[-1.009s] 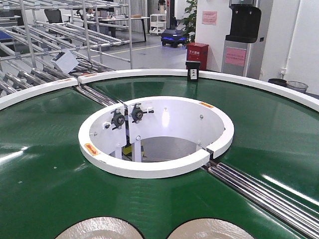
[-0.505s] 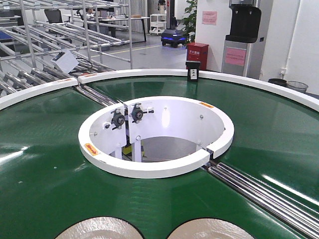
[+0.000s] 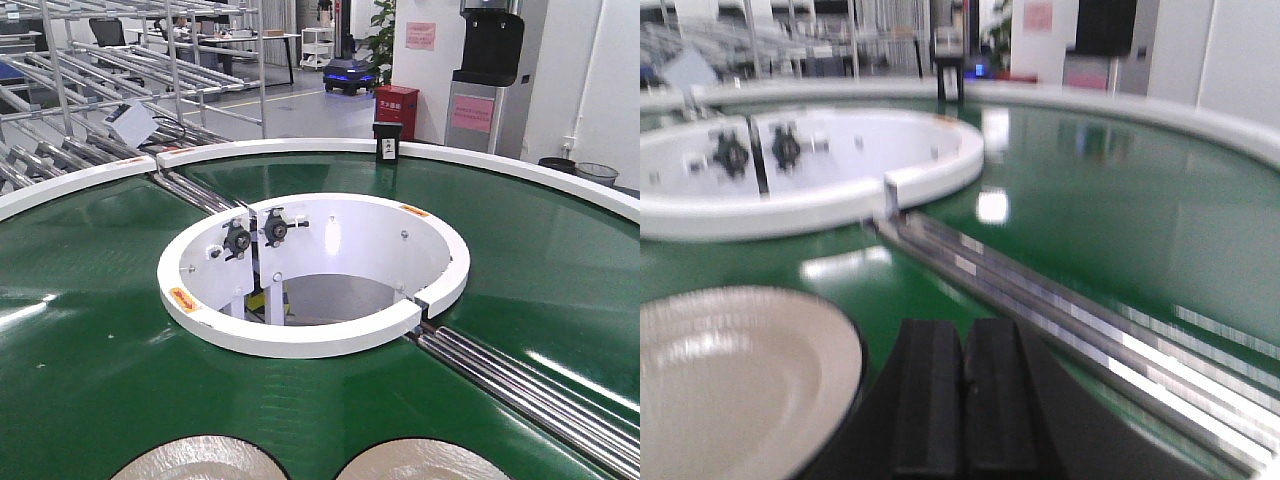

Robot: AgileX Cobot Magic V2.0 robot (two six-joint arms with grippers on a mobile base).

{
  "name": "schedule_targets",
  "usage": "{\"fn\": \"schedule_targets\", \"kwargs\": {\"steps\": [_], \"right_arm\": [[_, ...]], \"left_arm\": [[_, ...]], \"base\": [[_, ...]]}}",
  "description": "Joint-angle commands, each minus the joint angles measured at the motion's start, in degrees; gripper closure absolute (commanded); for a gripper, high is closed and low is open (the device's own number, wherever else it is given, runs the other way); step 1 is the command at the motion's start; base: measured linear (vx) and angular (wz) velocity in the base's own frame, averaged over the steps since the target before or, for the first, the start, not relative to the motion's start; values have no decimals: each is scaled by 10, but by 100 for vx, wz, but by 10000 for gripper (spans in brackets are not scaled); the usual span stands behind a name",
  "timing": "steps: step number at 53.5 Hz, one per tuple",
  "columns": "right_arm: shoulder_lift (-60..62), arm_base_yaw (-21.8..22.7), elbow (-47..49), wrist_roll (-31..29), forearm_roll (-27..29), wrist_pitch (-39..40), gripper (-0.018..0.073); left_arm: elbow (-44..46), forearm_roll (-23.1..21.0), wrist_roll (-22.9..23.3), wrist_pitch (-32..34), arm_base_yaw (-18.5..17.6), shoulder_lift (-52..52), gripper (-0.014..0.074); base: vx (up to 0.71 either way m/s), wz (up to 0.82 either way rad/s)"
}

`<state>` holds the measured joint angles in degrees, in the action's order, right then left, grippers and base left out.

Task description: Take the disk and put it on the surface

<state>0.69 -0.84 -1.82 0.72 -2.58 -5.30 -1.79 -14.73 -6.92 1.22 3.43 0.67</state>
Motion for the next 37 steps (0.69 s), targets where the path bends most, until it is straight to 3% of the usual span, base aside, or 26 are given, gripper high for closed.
{"fn": "schedule_targets", "kwargs": {"steps": [1,7,15,22,28,37], "right_arm": [[5,3,-3,-4,-1,125,567],[5,3,14,-3,-1,176,567],[-45,3,140,-3,-1,78,567],[-141,3,255,-3,-4,41,567],[-232,3,308,-3,-3,47,567],[-346,3,317,1,1,41,564]], "left_arm": [[24,-20,3,83,-1,2,604],[56,-14,1,104,-1,2,604],[169,50,-3,60,-1,-12,604],[294,74,-3,-18,-1,-79,604],[357,74,-3,-62,-1,-160,603],[365,68,6,-86,-1,-259,594]], "base": [[0,0],[0,0],[0,0],[0,0],[0,0],[0,0]]}}
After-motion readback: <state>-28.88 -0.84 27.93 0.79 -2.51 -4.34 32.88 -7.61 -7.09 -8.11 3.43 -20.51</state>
